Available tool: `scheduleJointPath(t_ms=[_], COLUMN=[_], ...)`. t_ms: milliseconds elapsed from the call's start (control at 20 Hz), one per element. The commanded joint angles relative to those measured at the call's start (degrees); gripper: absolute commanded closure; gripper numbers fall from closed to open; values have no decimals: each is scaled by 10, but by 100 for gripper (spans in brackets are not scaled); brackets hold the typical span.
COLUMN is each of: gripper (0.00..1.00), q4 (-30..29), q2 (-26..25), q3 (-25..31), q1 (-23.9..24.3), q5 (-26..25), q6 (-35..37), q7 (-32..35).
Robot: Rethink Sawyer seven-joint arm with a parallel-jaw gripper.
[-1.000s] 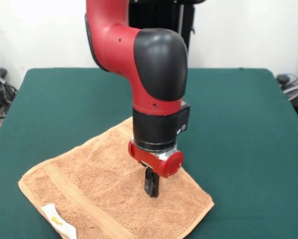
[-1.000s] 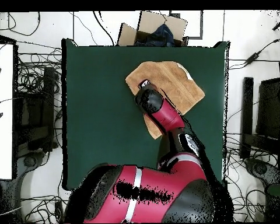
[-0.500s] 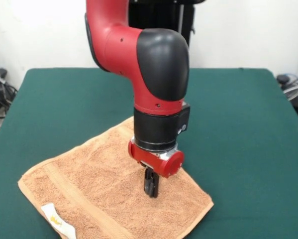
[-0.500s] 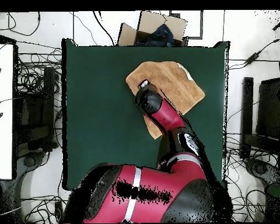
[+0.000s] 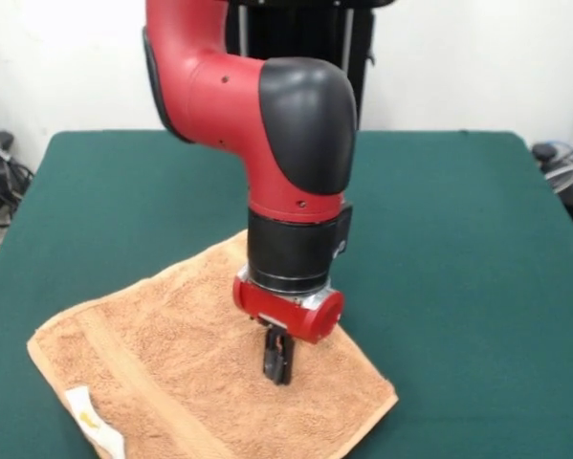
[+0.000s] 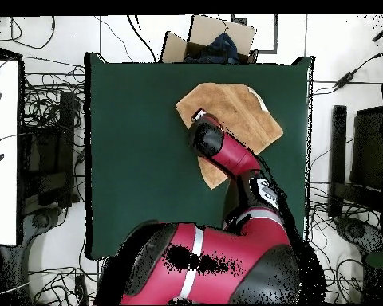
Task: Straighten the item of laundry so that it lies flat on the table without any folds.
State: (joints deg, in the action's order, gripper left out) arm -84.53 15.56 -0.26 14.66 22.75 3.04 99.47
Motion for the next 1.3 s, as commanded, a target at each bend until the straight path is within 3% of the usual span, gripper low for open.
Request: scheduleJointPath(t_ms=[50, 650, 1300], gripper=[100, 100, 100], q4=[29, 86, 114], q2=[-93, -78, -70], q3=[-24, -13, -17], q1=[69, 94, 99], q5=[-64, -145, -185], q6=[15, 98, 138], q7=[5, -9, 6])
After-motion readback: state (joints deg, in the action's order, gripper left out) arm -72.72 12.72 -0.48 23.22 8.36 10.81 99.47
